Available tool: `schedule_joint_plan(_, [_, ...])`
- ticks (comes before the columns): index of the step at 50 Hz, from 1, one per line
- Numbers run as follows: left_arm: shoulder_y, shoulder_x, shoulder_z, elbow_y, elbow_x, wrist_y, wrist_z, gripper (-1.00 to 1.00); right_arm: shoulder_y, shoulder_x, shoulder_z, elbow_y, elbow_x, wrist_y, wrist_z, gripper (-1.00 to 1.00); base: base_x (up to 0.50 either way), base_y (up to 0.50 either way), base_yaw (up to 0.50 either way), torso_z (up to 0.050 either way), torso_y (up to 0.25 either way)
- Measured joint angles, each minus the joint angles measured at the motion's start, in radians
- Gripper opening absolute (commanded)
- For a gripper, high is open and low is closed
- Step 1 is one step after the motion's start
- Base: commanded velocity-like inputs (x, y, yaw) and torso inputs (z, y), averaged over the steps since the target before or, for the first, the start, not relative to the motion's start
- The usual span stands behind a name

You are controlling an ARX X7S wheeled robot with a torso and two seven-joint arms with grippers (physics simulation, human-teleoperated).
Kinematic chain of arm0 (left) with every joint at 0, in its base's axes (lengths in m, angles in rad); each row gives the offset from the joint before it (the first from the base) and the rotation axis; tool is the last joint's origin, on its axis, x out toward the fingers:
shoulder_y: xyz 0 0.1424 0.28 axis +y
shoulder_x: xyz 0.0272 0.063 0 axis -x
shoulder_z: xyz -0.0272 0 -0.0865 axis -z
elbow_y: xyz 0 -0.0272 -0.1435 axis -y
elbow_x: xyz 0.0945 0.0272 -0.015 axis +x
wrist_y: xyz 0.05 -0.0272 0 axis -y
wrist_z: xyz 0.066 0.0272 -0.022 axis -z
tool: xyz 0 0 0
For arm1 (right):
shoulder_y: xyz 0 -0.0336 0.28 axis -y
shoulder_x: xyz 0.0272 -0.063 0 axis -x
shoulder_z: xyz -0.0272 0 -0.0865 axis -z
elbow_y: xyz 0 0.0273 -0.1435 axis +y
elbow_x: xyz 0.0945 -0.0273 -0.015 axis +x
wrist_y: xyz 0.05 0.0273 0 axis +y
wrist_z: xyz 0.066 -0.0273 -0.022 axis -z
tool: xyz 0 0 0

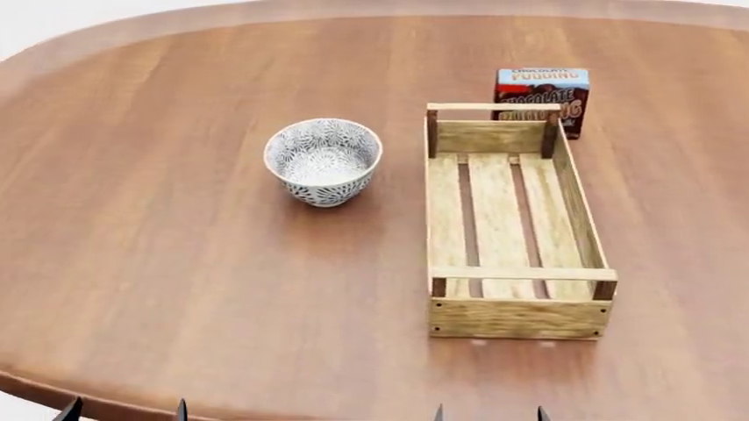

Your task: Pick up the bowl on the left and put it in the tray.

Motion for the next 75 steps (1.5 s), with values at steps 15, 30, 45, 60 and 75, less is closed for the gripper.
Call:
schedule_joint_plan(15, [-0.002, -0.014, 0.018, 0.000, -0.013, 0.001, -0.017, 1.00, 0.001, 0.014, -0.015, -0.001, 0.013, -0.004, 0.019, 1.00, 0.00, 0.50, 0.00, 0.000, 0.000])
schedule_joint_plan(30, [-0.005, -0.028, 0.031, 0.011, -0.026, -0.007, -0.032, 1.00, 0.003, 0.027, -0.033, -0.015, 0.013, 0.002, 0.039, 1.00, 0.00, 0.09, 0.00, 0.000, 0.000])
schedule_joint_plan(45, [-0.006, -0.037, 0.044, 0.002, -0.037, 0.001, -0.042, 1.00, 0.000, 0.037, -0.041, -0.011, 0.030, -0.022, 0.048, 1.00, 0.38, 0.00, 0.00, 0.000, 0.000])
schedule_joint_plan(60, [-0.008, -0.046, 0.054, -0.003, -0.048, 0.007, -0.052, 1.00, 0.000, 0.045, -0.051, -0.008, 0.040, -0.034, 0.060, 1.00, 0.50, 0.00, 0.00, 0.000, 0.000])
schedule_joint_plan(75, [-0.009, -0.054, 0.065, -0.004, -0.056, 0.009, -0.063, 1.00, 0.002, 0.054, -0.060, -0.004, 0.051, -0.036, 0.070, 1.00, 0.50, 0.00, 0.00, 0.000, 0.000])
